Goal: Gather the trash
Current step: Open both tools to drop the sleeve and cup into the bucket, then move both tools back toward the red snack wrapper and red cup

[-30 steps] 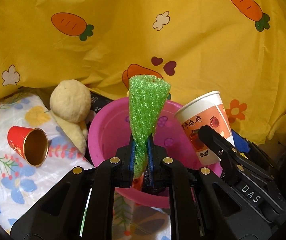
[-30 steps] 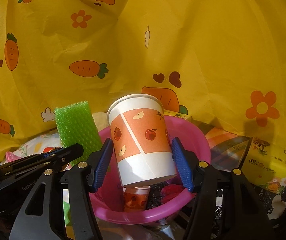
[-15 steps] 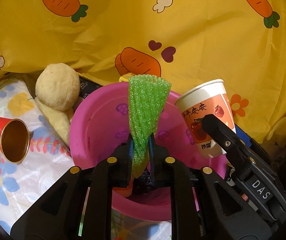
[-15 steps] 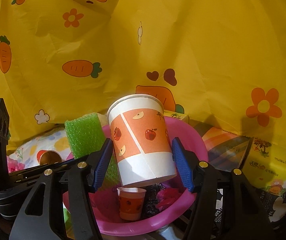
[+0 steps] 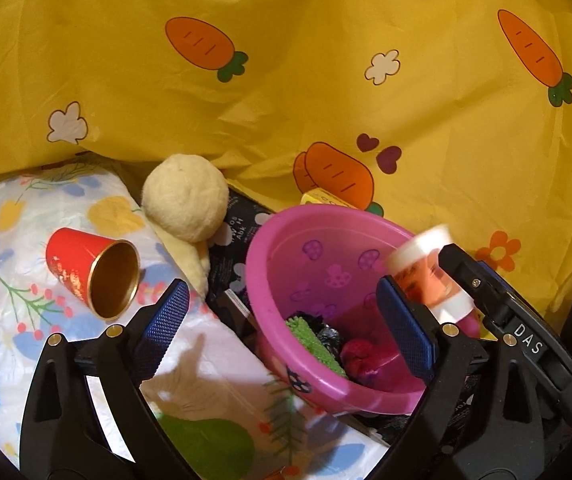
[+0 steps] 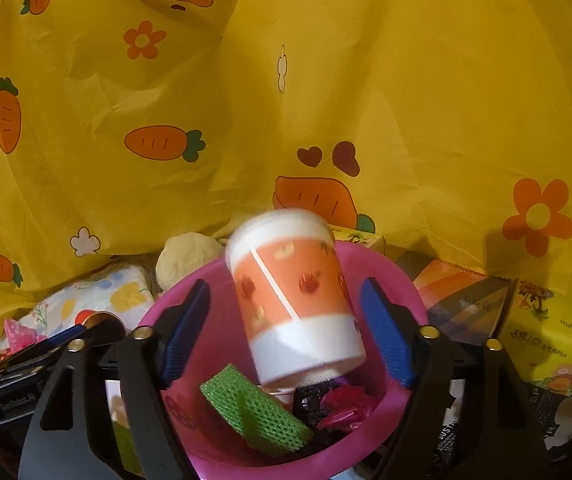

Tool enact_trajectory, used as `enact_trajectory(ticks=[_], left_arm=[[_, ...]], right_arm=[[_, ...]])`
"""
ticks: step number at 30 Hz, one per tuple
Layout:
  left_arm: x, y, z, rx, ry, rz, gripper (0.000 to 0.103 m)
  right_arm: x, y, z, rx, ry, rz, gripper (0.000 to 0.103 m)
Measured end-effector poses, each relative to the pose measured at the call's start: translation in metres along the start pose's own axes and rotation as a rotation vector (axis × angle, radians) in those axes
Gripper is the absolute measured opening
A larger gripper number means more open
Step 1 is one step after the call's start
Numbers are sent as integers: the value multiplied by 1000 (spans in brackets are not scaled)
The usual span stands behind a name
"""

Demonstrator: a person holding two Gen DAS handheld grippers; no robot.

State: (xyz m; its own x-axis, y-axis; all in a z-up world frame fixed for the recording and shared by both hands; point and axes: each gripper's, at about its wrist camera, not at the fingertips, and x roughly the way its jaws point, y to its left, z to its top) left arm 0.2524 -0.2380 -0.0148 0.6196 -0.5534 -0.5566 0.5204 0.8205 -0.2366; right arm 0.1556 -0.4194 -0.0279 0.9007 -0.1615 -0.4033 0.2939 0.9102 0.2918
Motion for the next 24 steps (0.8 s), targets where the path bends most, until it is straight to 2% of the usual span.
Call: enact_trajectory(ticks=[11,21,24], left_arm=[[-40,14,-20,-6,-62,113,97],[-88,40,-49,12,-122,310,97],[-103,53,-56,-2,-133,345,97]], right_arm=[[-17,12,-11,-53,2,-15,88],[-40,38,-34,-99,6,47,89],[-46,50,-40,-111,11,73,89]])
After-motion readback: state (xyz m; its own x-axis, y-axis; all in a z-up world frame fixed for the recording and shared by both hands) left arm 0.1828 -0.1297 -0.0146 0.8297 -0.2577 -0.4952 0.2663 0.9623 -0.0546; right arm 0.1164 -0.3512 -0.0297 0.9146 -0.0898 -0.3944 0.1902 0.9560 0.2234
